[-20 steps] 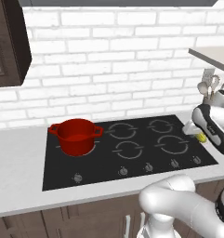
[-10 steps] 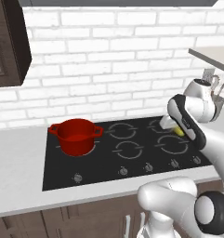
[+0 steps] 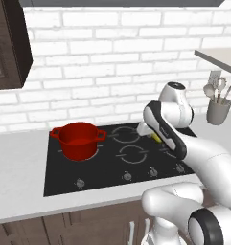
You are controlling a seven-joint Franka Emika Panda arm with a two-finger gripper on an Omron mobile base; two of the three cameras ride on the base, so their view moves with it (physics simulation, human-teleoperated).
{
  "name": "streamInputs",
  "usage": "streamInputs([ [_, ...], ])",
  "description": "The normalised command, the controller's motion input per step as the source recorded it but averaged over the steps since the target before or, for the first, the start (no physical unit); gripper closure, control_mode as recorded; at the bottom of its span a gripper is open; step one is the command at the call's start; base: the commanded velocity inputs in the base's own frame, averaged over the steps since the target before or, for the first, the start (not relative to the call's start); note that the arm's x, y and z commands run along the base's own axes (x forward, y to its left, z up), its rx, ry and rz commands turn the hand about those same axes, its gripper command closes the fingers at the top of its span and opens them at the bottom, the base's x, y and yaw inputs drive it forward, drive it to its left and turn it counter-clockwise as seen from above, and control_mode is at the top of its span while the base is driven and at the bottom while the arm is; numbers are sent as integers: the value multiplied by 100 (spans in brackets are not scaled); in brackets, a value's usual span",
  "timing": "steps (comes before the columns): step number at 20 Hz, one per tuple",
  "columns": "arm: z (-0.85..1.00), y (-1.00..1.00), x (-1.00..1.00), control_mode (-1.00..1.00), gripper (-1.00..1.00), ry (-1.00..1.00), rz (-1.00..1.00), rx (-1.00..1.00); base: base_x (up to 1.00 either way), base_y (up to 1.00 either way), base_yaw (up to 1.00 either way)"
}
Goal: Put the carrot and cucumber in the pot. Retrieve the spatula and lightly stir the vegetables in the pot.
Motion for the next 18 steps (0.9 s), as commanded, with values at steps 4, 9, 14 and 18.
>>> streamInputs([
  [4, 11, 100, 21, -100, 100, 1, 6, 0, 0, 0, 0],
  [9, 13, 100, 52, -100, 100, 10, 3, -1, 0, 0, 0],
  [14, 31, 100, 37, -100, 100, 6, 5, -1, 0, 0, 0],
  [18, 2, 97, 26, -100, 100, 0, 2, -1, 0, 0, 0],
])
